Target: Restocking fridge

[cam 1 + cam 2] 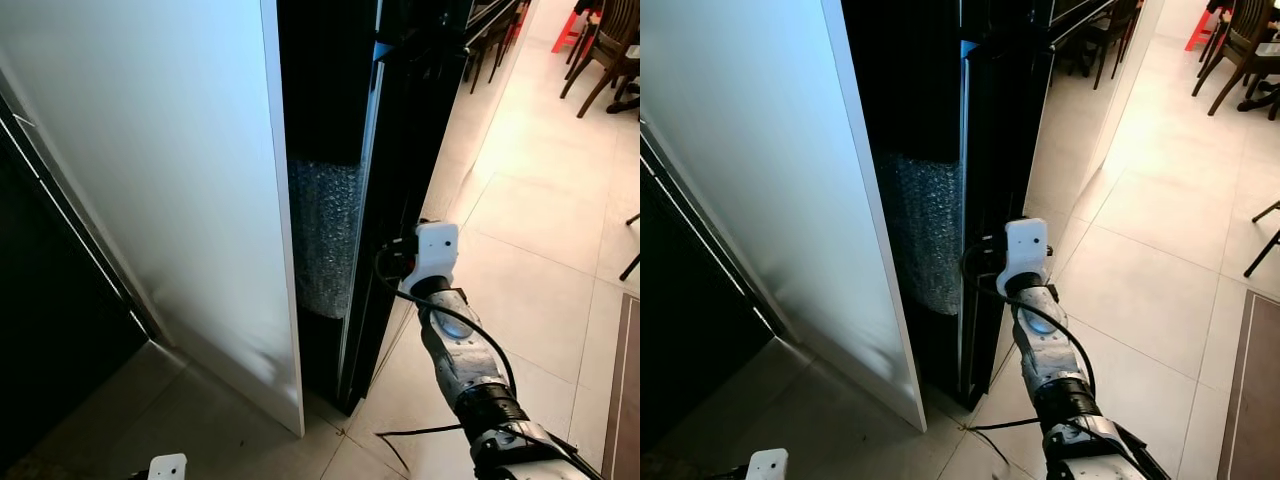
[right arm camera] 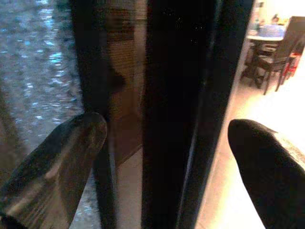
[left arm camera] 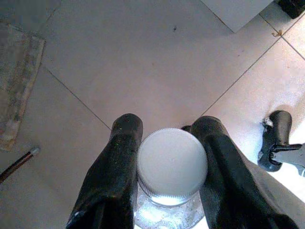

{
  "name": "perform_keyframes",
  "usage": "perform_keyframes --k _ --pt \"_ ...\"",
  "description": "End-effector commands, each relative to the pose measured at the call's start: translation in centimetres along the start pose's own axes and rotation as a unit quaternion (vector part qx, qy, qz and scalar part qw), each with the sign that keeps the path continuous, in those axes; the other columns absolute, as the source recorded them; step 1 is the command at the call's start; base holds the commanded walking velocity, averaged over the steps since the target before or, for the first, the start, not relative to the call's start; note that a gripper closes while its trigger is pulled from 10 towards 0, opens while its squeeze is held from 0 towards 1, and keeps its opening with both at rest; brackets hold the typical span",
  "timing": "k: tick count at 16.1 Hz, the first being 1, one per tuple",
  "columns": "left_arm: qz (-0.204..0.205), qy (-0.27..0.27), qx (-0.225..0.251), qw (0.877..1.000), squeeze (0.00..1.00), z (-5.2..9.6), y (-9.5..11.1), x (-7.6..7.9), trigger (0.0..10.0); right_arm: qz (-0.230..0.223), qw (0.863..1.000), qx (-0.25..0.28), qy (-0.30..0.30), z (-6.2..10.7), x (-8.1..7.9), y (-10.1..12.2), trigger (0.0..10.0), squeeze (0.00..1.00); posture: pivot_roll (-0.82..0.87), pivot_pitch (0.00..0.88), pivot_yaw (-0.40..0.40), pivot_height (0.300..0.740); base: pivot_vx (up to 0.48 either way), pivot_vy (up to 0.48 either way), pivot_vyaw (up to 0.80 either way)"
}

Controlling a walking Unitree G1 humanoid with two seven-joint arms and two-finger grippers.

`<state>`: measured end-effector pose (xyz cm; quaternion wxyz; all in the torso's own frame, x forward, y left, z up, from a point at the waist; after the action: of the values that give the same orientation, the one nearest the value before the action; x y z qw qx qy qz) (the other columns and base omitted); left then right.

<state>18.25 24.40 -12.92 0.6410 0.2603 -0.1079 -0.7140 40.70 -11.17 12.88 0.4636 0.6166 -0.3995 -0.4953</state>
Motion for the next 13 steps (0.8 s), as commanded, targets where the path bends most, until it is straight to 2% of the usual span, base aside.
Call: perform_keyframes --k 1,3,6,7,8,9,10,11,12,13 --pt "0.0 0.009 -0.009 1.0 0.0 0.2 -0.9 -1.4 10.0 0.003 1.0 0.016 -0.022 0.1 1.2 0.9 10.0 0.0 -0.09 0.0 0.009 0.74 0.0 0.0 0.0" --pt "0.0 0.013 -0.011 1.0 0.0 0.4 -1.5 -2.3 10.0 0.008 0.999 0.023 -0.045 0.7 2.6 1.0 10.0 0.0 -0.09 0.0 0.007 0.74 0.0 0.0 0.0" --pt "-0.002 0.012 -0.013 1.0 0.0 0.5 -1.9 -2.5 10.0 0.013 0.995 0.03 -0.09 2.2 5.3 1.0 10.0 0.0 -0.09 0.0 0.006 0.74 0.0 0.0 0.0" --pt "-0.004 0.011 -0.013 1.0 0.0 0.5 -1.9 -2.4 10.0 0.018 0.994 0.031 -0.102 2.6 6.1 1.0 10.0 0.0 -0.09 0.0 0.005 0.74 0.0 0.0 0.0" --pt "-0.007 0.007 -0.011 1.0 0.0 0.4 -1.7 -1.9 10.0 0.026 0.99 0.035 -0.131 3.5 7.8 1.1 10.0 0.0 -0.09 0.0 0.005 0.74 0.0 0.0 0.0" --pt "-0.01 0.003 -0.008 1.0 0.0 0.3 -1.3 -1.1 10.0 0.029 0.988 0.039 -0.149 4.0 8.8 1.4 10.0 0.0 -0.1 0.0 0.004 0.74 0.0 0.0 0.0" --pt "-0.01 0.003 -0.008 1.0 0.0 0.3 -1.2 -1.0 10.0 0.029 0.987 0.04 -0.152 4.0 8.9 1.4 10.0 0.0 -0.1 0.0 0.004 0.74 0.0 0.0 0.0" --pt "-0.012 -0.003 -0.004 1.0 0.0 0.1 -0.8 0.2 10.0 0.029 0.987 0.04 -0.155 4.3 9.2 1.5 10.0 0.0 -0.1 0.0 0.004 0.74 0.0 0.0 0.0" --pt "-0.013 -0.008 -0.003 1.0 0.0 0.1 -0.5 1.2 10.0 0.027 0.99 0.029 -0.137 4.3 8.5 1.1 10.0 0.0 -0.1 0.0 0.004 0.74 0.0 0.0 0.0" --pt "-0.014 -0.013 -0.002 1.0 0.0 0.0 -0.2 2.3 10.0 0.023 0.995 0.006 -0.1 4.0 7.0 0.3 10.0 0.0 -0.09 0.0 0.003 0.74 0.0 0.0 0.0"
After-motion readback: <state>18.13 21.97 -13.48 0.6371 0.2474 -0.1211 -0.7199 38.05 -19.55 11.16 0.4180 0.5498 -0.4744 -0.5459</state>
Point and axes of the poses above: a point about 5 cm out from each wrist's last joint towards the gripper, its own z axis pointing back from the gripper into the wrist, its own y axis along the axis of the wrist's last joint, x = y × z, the point moved 5 cm from there along -z, pointing out of the wrist towards the gripper, and after that the axes turned 14 degrees about -z, right-handed, at the moved point
